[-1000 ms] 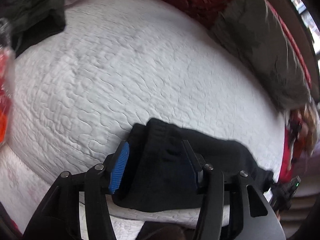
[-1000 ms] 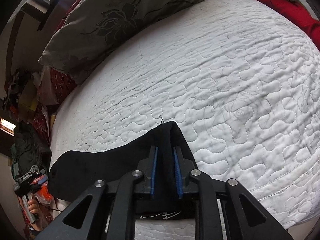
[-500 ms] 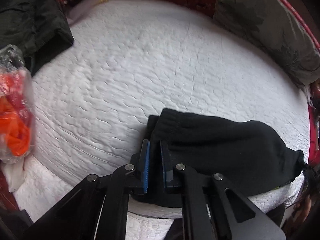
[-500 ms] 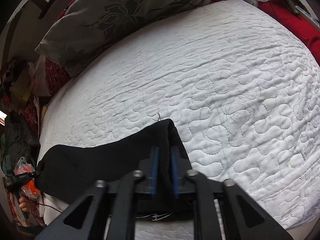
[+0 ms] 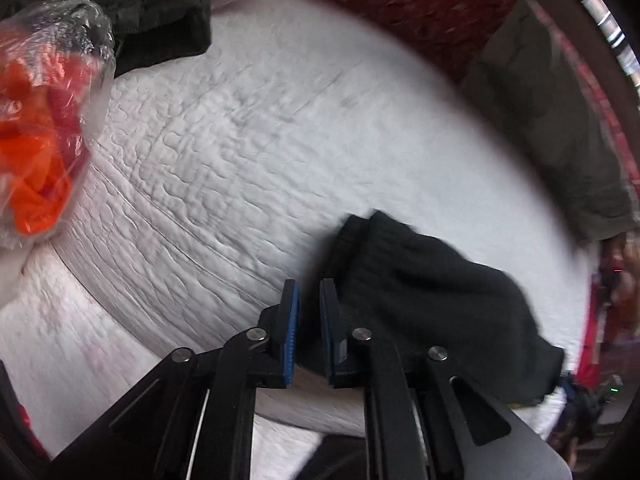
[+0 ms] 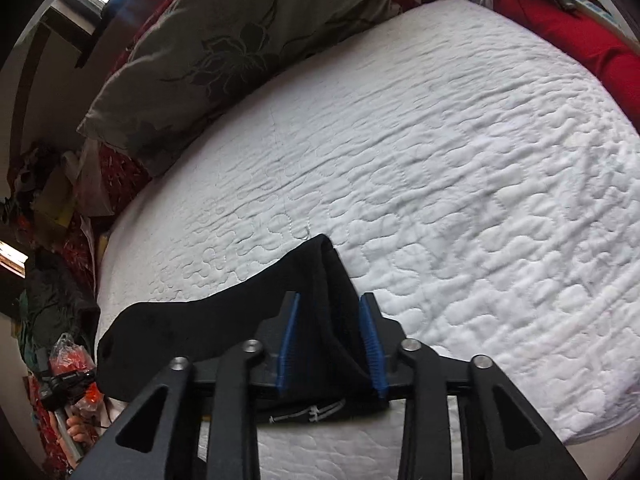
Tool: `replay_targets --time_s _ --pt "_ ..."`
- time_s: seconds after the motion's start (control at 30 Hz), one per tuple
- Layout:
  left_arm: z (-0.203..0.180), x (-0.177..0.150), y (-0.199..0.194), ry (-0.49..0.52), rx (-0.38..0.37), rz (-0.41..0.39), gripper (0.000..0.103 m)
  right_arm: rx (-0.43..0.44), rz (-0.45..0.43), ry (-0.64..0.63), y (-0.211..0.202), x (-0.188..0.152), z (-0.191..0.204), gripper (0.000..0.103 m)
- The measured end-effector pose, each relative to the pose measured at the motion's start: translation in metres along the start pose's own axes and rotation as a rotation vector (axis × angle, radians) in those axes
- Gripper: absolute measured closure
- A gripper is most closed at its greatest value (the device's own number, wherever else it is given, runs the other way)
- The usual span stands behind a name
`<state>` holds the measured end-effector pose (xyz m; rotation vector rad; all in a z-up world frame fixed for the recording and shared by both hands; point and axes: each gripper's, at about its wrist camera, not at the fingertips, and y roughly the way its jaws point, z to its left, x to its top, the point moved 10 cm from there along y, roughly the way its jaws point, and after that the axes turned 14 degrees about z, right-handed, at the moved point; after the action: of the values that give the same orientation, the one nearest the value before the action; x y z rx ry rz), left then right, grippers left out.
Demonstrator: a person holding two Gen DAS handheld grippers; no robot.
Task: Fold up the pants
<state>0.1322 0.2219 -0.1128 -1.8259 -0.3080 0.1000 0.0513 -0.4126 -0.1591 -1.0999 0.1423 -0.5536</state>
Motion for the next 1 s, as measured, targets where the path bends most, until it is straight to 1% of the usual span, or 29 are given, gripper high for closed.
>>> replay_targets --time_s 0.03,0.07,0.13,0.2,0.27,0.33,0.4,0.47,0.53,0.67,0.8,0.87,0.9,0.93,0.97,1.0 --pt "-0.007 -0.008 -0.004 0.009 -0.032 0.003 0.073 0.003 -0.006 0.009 -0.005 -0.002 -0.004 0.065" --pt "-0.018 -0.018 -0.006 0.023 -0.061 0.013 0.052 0.015 -0.003 0.02 -0.009 -0.006 -0.009 0.063" --pt "-0.042 -0.038 -0.006 0.061 -0.115 0.022 0.034 0.03 0.006 0.036 -0.011 -0.011 -0.017 0.061" --pt "-0.074 -0.063 0.002 0.091 -0.171 0.052 0.034 0.042 0.016 0.056 -0.01 -0.017 -0.027 0.057" --pt "-0.106 -0.083 0.02 0.103 -0.248 0.116 0.034 0.074 0.034 0.087 -0.006 -0.024 -0.036 0.056" --pt "-0.139 -0.104 0.042 0.103 -0.308 0.183 0.034 0.11 0.055 0.103 0.002 -0.029 -0.037 0.055" --pt "-0.17 -0.121 0.063 0.117 -0.341 0.244 0.034 0.13 0.067 0.111 0.007 -0.034 -0.039 0.055" --pt "-0.194 -0.133 0.077 0.118 -0.364 0.289 0.034 0.14 0.062 0.108 0.009 -0.037 -0.036 0.051" --pt "-0.217 -0.143 0.091 0.113 -0.366 0.326 0.034 0.154 0.058 0.109 0.009 -0.038 -0.034 0.049" --pt "-0.242 -0.157 0.113 0.067 -0.367 0.37 0.034 0.177 0.059 0.108 0.006 -0.041 -0.031 0.048" --pt "-0.251 -0.169 0.122 0.038 -0.366 0.409 0.034 0.226 0.059 0.137 0.004 -0.037 -0.038 0.048" --pt "-0.25 -0.176 0.123 0.038 -0.371 0.42 0.034 0.221 0.051 0.14 0.002 -0.036 -0.039 0.048" --pt "-0.25 -0.177 0.123 0.043 -0.366 0.418 0.034 0.192 0.019 0.124 -0.003 -0.034 -0.041 0.048" --pt "-0.25 -0.177 0.123 0.046 -0.357 0.412 0.034 0.183 -0.004 0.096 -0.007 -0.029 -0.036 0.048" --pt "-0.249 -0.176 0.123 0.046 -0.353 0.409 0.034 0.179 -0.017 0.047 -0.011 -0.029 -0.03 0.049" --pt "-0.249 -0.174 0.123 0.041 -0.35 0.406 0.034 0.171 -0.011 0.013 -0.011 -0.029 -0.025 0.049"
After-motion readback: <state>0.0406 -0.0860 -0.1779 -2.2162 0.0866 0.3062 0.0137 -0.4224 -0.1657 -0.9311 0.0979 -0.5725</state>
